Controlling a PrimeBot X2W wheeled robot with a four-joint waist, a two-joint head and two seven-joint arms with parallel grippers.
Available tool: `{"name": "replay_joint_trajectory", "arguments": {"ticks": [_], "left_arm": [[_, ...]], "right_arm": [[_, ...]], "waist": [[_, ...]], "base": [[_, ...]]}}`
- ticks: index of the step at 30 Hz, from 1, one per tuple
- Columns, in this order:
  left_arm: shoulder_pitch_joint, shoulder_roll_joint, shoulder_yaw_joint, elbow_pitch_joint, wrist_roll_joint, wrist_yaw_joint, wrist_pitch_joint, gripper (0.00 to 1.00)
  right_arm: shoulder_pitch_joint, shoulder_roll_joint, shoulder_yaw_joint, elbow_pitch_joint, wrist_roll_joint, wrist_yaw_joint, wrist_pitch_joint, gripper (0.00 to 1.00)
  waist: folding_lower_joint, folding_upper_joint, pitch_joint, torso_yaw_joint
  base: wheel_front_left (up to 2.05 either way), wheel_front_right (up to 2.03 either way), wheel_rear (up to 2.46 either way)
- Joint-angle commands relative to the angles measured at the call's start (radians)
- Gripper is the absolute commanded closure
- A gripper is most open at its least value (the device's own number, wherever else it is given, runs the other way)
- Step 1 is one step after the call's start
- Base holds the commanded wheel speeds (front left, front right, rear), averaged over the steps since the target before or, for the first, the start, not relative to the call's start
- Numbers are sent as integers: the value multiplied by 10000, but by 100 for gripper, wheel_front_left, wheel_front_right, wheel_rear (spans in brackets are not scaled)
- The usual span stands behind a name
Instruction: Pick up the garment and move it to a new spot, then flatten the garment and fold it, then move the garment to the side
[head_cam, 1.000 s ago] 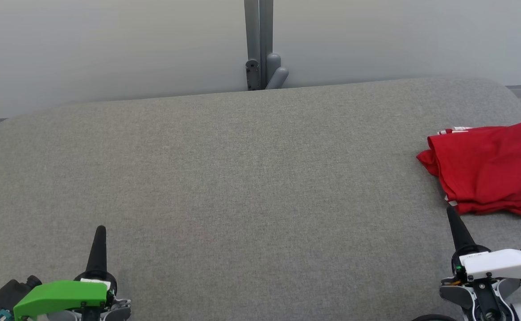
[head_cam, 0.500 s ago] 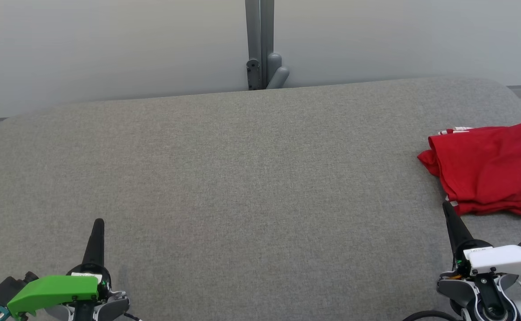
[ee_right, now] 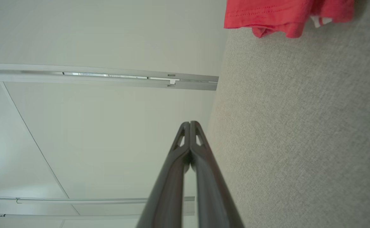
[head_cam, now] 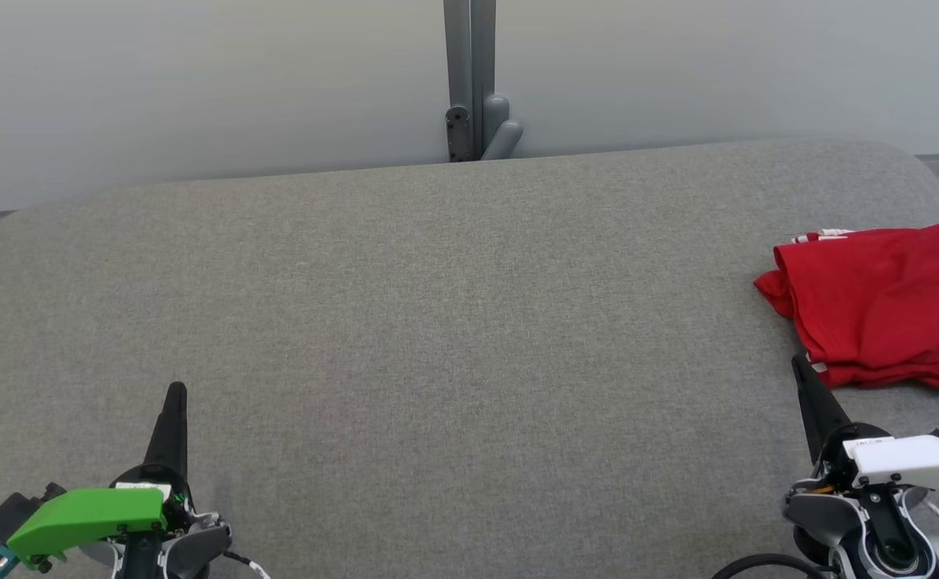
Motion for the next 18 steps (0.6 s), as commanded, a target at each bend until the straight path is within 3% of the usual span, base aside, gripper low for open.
{"name": "replay_joint_trajectory", "arguments": {"ticks": [1, 18], "left_arm": [[-185, 68, 47, -29, -238, -80, 60, 100], [-326, 73, 115, -17, -1057, -89, 280, 100]], "right_arm": [[-134, -49, 16, 14, 254, 5, 86, 100], [-222, -54, 45, 72, 1251, 4, 316, 100]], "waist": [[0, 0, 1, 2], [0, 0, 10, 26]], "base": [[0, 0, 0], [0, 0, 0]]}}
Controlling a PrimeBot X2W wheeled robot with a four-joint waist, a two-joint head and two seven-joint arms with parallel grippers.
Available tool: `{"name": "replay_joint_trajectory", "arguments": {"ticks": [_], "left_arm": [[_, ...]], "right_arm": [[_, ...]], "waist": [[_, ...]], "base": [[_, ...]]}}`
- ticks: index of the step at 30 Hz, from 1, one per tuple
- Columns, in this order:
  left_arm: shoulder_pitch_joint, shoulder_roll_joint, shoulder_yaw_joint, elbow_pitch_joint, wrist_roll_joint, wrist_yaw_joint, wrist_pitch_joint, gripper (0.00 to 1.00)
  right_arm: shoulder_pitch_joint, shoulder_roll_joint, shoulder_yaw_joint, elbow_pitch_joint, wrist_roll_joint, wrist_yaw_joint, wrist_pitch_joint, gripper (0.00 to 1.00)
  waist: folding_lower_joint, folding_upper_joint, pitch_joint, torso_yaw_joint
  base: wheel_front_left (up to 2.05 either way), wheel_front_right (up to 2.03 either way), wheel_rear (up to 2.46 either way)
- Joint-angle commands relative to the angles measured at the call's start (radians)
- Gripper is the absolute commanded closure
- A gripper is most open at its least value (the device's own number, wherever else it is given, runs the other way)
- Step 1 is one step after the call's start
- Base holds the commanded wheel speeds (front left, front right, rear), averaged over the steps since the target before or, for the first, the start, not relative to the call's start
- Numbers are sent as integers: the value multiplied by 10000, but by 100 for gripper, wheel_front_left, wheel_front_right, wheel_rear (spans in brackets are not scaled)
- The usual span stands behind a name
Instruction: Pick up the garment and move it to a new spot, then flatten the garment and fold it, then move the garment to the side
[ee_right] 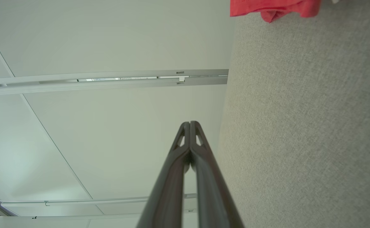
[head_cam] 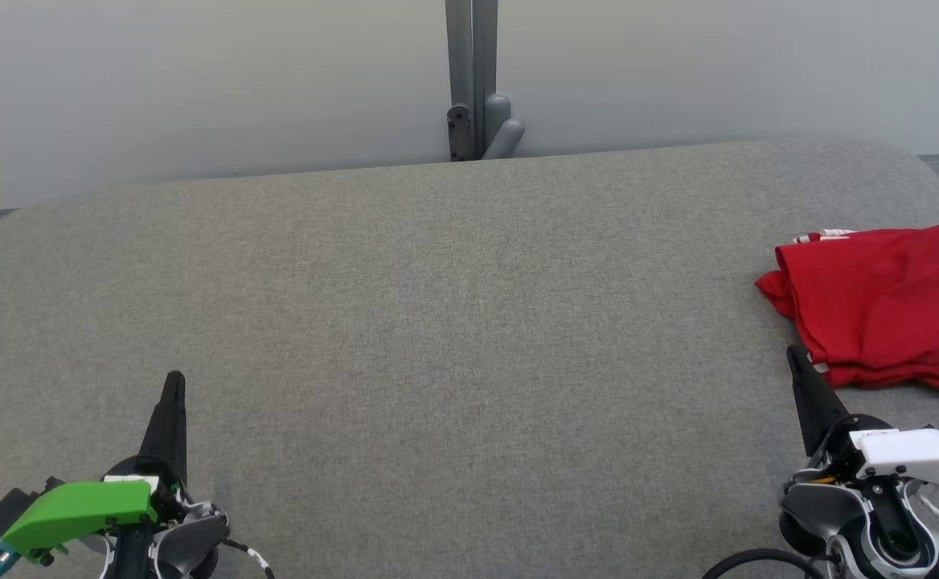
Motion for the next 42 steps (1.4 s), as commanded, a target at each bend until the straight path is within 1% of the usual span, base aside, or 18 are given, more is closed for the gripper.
{"name": "replay_joint_trajectory", "arguments": {"ticks": [1, 42], "left_arm": [[-143, 66, 48, -12, -7, -56, 19, 100], [-140, 66, 45, -13, -8, -56, 18, 100]], "right_arm": [[-38, -42, 1, 19, 59, 4, 34, 100], [-37, -42, 3, 18, 60, 4, 32, 100]], "waist": [[-1, 0, 0, 0], [-1, 0, 0, 0]], "base": [[0, 0, 0], [0, 0, 0]]}}
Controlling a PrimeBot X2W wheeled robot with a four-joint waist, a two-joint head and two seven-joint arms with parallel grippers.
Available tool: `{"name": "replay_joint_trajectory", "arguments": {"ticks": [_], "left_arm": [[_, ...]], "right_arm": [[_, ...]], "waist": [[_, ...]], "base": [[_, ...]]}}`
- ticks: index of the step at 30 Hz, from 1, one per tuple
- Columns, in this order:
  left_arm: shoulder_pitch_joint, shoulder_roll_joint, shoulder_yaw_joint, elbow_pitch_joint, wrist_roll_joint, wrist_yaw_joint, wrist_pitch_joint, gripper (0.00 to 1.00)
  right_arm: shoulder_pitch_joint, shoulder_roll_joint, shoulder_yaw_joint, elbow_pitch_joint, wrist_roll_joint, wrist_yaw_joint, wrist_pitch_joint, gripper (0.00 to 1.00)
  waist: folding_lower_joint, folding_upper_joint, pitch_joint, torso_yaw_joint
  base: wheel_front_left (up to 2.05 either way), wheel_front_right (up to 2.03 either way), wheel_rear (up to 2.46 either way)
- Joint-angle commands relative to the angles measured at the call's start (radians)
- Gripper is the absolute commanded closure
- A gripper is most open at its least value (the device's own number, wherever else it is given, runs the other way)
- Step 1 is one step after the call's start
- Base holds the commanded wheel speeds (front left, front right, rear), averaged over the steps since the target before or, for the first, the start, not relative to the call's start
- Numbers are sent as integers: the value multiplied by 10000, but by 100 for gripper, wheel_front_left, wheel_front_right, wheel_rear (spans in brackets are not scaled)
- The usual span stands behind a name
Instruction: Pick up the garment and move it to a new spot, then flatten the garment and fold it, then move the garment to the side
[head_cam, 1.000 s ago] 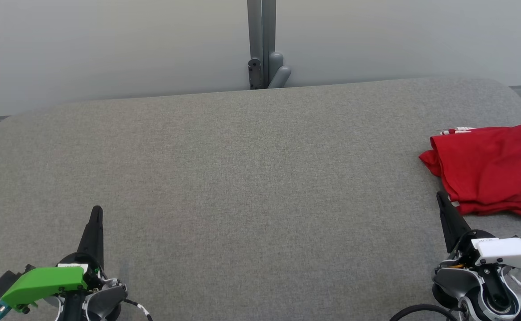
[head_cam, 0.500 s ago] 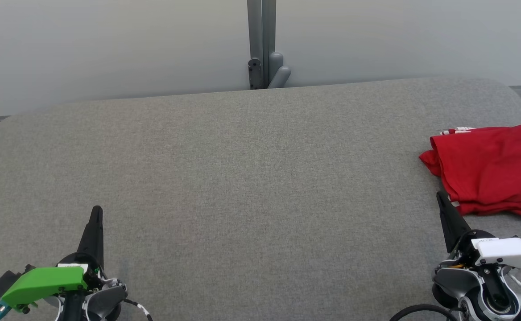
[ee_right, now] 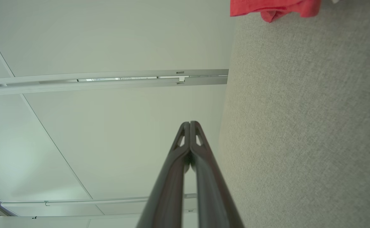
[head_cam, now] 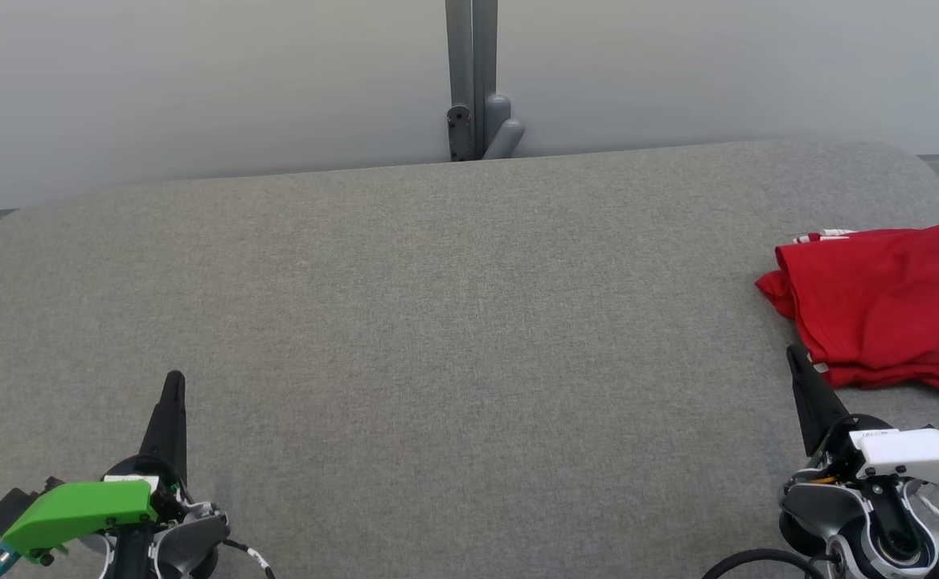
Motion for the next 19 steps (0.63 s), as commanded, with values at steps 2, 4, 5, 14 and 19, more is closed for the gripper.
{"name": "replay_joint_trajectory", "arguments": {"ticks": [2, 4, 5, 14, 19], "left_arm": [[-137, 66, 43, -12, -8, -56, 18, 100], [-137, 66, 43, -12, -8, -56, 18, 100], [-137, 66, 43, -12, -8, -56, 18, 100], [-137, 66, 42, -12, -6, -57, 18, 100], [-137, 66, 42, -13, -6, -57, 17, 100]], "right_arm": [[-36, -42, 1, 18, 58, 4, 31, 100], [-36, -42, 2, 18, 58, 4, 31, 100], [-36, -42, 2, 18, 58, 4, 31, 100], [-36, -42, 2, 18, 59, 4, 31, 100], [-36, -42, 1, 18, 59, 4, 31, 100]], "waist": [[0, 0, 0, 0], [0, 0, 0, 0], [0, 0, 0, 0], [0, 0, 0, 0], [0, 0, 0, 0]], "base": [[0, 0, 0], [0, 0, 0], [0, 0, 0], [0, 0, 0], [0, 0, 0]]}}
